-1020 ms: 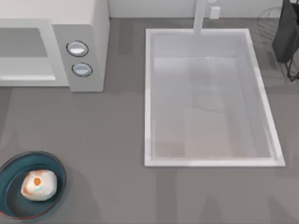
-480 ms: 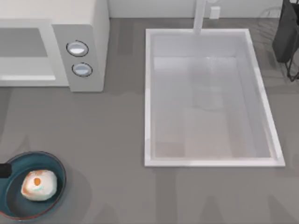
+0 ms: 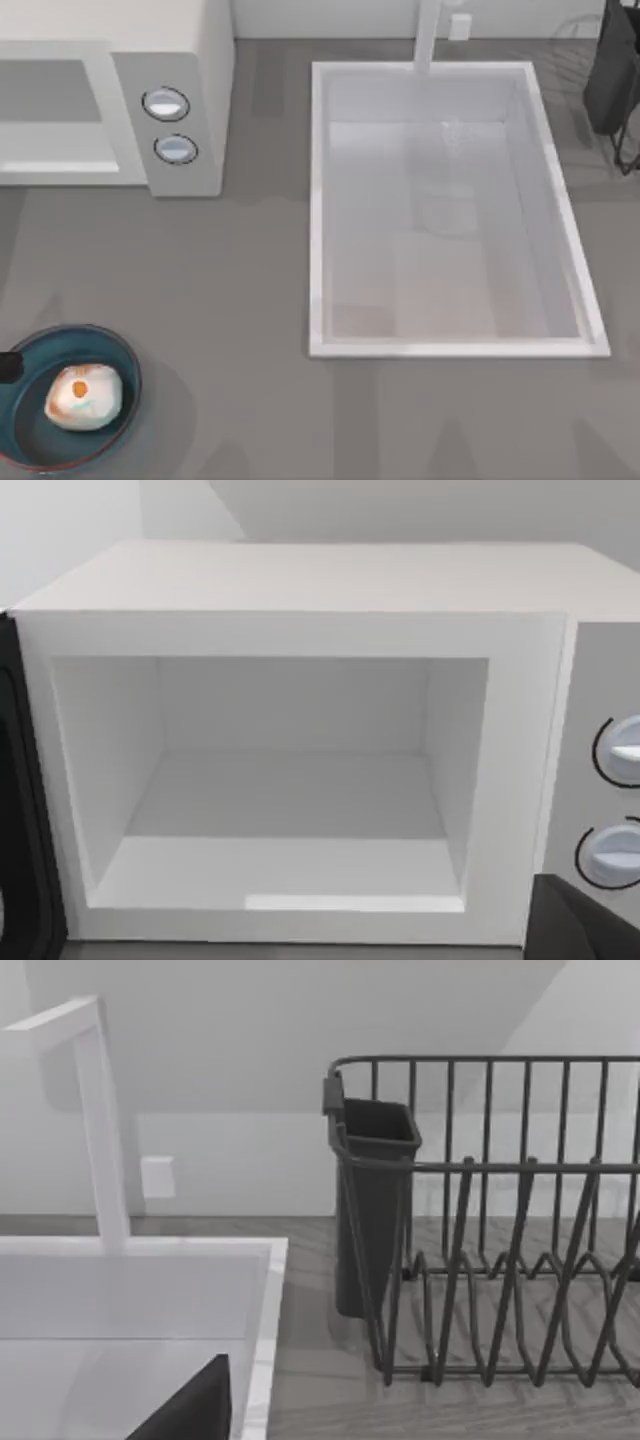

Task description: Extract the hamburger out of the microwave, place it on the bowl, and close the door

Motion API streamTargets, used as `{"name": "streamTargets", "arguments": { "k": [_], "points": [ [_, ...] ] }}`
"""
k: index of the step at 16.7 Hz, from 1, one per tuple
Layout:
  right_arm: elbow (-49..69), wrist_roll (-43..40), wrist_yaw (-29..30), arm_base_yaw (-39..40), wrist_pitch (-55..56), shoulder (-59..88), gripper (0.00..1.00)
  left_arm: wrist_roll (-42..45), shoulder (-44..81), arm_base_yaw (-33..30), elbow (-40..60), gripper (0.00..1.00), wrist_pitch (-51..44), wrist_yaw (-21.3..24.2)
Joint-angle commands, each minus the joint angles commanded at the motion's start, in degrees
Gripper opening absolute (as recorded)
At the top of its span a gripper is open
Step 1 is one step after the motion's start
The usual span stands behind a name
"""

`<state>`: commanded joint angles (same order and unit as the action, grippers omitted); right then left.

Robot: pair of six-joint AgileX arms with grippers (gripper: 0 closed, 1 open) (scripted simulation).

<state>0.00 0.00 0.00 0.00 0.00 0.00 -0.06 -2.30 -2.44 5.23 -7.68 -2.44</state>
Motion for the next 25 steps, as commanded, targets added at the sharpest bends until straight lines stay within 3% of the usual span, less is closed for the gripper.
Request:
{"name": "streamTargets", "arguments": {
  "k": [6,9,18,25],
  "points": [
    [0.0,0.0,0.0,0.0,0.0,0.0,1.0,0.07,2.26,16.41,-1.72,0.0,3.96,16.41],
    [0.0,0.0,0.0,0.0,0.0,0.0,1.0,0.1,3.25,21.34,-2.88,0.0,6.13,21.34],
    [0.0,0.0,0.0,0.0,0.0,0.0,1.0,2.97,6.83,24.44,0.85,0.0,4.39,21.65],
    [0.0,0.0,0.0,0.0,0.0,0.0,1.0,19.92,35.84,39.68,28.07,0.0,-7.78,23.58]
  ]
}}
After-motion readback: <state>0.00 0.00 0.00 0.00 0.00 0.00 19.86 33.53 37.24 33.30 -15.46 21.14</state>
